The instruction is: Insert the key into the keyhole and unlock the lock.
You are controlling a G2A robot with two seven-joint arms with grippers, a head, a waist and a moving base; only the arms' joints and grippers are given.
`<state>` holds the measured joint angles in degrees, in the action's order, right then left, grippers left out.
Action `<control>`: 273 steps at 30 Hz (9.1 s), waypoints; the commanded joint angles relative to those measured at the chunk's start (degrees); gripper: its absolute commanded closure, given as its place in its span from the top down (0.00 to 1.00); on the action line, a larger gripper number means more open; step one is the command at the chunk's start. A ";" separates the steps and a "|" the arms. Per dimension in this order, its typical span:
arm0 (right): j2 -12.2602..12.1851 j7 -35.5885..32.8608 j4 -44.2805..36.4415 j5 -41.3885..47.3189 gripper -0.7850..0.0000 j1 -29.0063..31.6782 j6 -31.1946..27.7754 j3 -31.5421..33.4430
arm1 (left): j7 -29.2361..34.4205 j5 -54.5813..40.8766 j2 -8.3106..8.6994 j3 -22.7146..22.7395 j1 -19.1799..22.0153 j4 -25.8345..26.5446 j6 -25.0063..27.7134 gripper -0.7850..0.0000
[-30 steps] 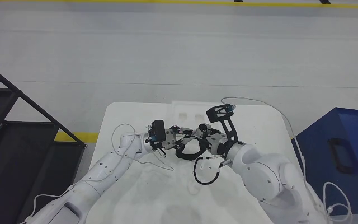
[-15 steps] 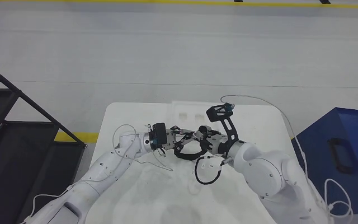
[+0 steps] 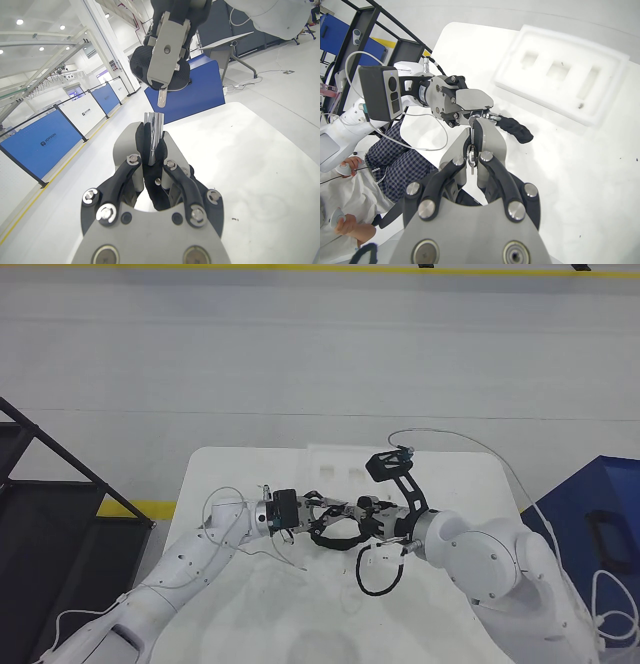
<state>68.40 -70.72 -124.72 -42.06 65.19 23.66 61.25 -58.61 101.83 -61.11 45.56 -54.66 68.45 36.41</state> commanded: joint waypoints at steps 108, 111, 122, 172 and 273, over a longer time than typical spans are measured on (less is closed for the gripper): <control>-4.01 11.47 6.28 9.84 1.00 3.40 -56.82 12.74 | 42.75 -51.20 0.85 -4.82 6.93 2.26 21.59 0.00; -4.51 9.51 6.58 4.55 1.00 0.83 -63.57 12.15 | 43.89 -52.22 1.07 -5.23 7.93 2.50 21.59 0.00; -5.27 17.70 5.84 -6.43 1.00 0.43 -69.03 11.60 | 44.37 -53.14 1.06 -7.10 9.30 2.25 21.59 0.00; -11.50 15.16 6.81 -9.73 1.00 -8.71 -72.39 1.43 | 41.05 -43.29 1.20 -7.43 9.84 3.92 21.59 0.00; -14.27 37.53 16.90 1.26 0.18 0.88 -56.30 0.00 | 32.32 -41.05 1.96 -1.65 4.69 9.21 20.49 0.00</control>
<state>54.10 -33.35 -107.97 -40.70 66.17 -32.44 61.35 -26.28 60.84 -59.07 43.86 -49.92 77.64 56.72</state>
